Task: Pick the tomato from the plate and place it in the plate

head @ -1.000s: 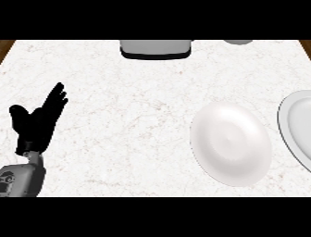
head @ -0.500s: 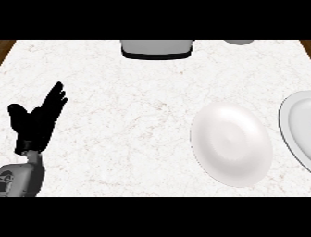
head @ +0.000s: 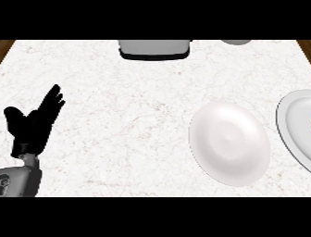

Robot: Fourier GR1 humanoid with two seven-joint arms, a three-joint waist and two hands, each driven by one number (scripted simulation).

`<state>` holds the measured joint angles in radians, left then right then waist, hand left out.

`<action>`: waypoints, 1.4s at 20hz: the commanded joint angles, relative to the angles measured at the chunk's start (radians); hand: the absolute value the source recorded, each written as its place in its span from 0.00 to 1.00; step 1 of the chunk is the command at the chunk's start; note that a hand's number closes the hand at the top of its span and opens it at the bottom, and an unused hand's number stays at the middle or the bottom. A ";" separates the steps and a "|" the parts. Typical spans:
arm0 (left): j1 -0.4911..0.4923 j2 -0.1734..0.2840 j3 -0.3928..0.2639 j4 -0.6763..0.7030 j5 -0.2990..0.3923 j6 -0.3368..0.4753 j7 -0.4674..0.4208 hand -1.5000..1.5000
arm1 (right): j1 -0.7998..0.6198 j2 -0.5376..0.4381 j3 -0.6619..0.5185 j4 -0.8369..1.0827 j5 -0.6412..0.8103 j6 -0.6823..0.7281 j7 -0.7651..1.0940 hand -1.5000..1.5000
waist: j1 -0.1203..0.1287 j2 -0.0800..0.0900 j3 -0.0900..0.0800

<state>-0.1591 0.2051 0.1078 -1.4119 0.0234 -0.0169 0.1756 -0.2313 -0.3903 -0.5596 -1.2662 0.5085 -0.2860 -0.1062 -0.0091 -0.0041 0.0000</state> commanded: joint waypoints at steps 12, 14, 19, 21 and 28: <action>-0.005 -0.018 0.001 0.026 -0.012 -0.004 -0.037 0.50 | 0.194 0.041 -0.196 -0.240 -0.516 0.335 0.083 0.00 | -0.002 0.003 0.000; -0.012 0.009 0.029 0.057 -0.002 -0.026 -0.043 0.50 | 0.226 0.049 -0.194 -0.270 -0.529 0.338 0.062 0.00 | 0.000 0.003 0.000; 0.022 -0.023 0.001 -0.034 -0.021 -0.006 -0.002 0.50 | 0.222 -0.051 -0.269 -0.130 -0.598 0.384 -0.018 0.00 | 0.005 0.003 0.000; -0.020 0.004 0.035 0.040 -0.008 -0.038 -0.040 0.50 | 0.277 0.067 -0.182 -0.263 -0.524 0.307 0.011 0.00 | 0.004 0.004 0.000; 0.016 -0.031 0.000 -0.072 -0.048 0.011 0.039 0.50 | 0.301 -0.032 -0.260 -0.100 -0.572 0.355 -0.090 0.00 | 0.007 0.003 0.000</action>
<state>-0.1550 0.1799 0.1147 -1.4335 -0.0084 -0.0220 0.1754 0.0341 -0.4263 -0.8115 -1.3552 -0.0533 0.0701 -0.1875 -0.0031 -0.0005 0.0001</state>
